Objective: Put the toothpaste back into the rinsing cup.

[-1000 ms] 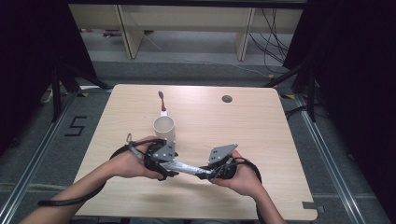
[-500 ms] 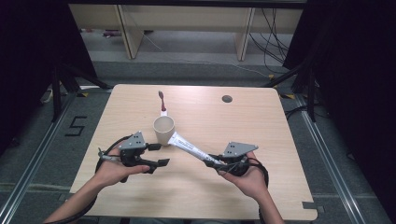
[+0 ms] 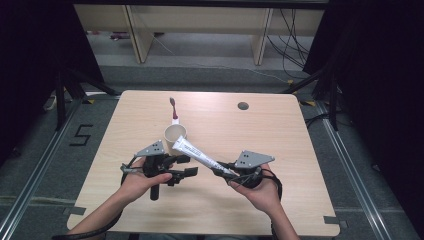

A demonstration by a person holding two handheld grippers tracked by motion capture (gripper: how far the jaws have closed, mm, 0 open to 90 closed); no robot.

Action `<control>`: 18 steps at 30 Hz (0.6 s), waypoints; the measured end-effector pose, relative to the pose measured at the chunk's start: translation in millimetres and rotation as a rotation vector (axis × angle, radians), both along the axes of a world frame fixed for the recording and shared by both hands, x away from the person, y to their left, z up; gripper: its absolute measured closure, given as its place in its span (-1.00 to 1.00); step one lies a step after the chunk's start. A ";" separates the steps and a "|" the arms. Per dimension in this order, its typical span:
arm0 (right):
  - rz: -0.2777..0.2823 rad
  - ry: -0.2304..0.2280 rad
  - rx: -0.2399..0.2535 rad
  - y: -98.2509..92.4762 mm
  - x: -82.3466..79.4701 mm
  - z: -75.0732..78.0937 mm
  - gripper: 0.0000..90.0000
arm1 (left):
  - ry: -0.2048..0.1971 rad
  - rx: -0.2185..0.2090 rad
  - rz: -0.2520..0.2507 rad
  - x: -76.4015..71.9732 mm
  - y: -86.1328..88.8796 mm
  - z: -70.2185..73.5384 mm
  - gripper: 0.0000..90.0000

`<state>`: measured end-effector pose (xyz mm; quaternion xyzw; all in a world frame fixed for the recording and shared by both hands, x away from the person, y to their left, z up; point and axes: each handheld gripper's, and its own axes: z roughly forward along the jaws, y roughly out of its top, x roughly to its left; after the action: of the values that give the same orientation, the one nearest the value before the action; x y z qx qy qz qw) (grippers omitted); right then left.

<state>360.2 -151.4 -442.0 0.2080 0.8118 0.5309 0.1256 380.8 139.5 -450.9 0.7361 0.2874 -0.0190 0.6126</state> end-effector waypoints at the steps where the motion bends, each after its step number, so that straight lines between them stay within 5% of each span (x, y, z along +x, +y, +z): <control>1: 0.007 0.004 -0.005 0.1 0.2 0.0 0.67 | 0.009 -0.010 0.001 0.6 -1.0 0.7 -0.24; 10: 0.004 -0.018 0.007 3.5 0.3 -0.3 0.67 | 0.037 -0.070 0.033 7.4 -4.7 4.2 -0.23; 14: 0.006 0.003 0.014 5.7 -0.1 -2.9 0.66 | 0.060 -0.084 0.064 9.7 -5.6 5.6 -0.21; 18: -0.025 -0.026 0.010 10.4 -1.0 -6.8 0.66 | 0.057 -0.073 0.095 11.9 -4.8 8.0 -0.07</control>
<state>359.2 -141.1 -448.8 0.2117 0.8049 0.5359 0.1418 392.7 134.6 -442.9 0.6981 0.3384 -0.0214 0.6306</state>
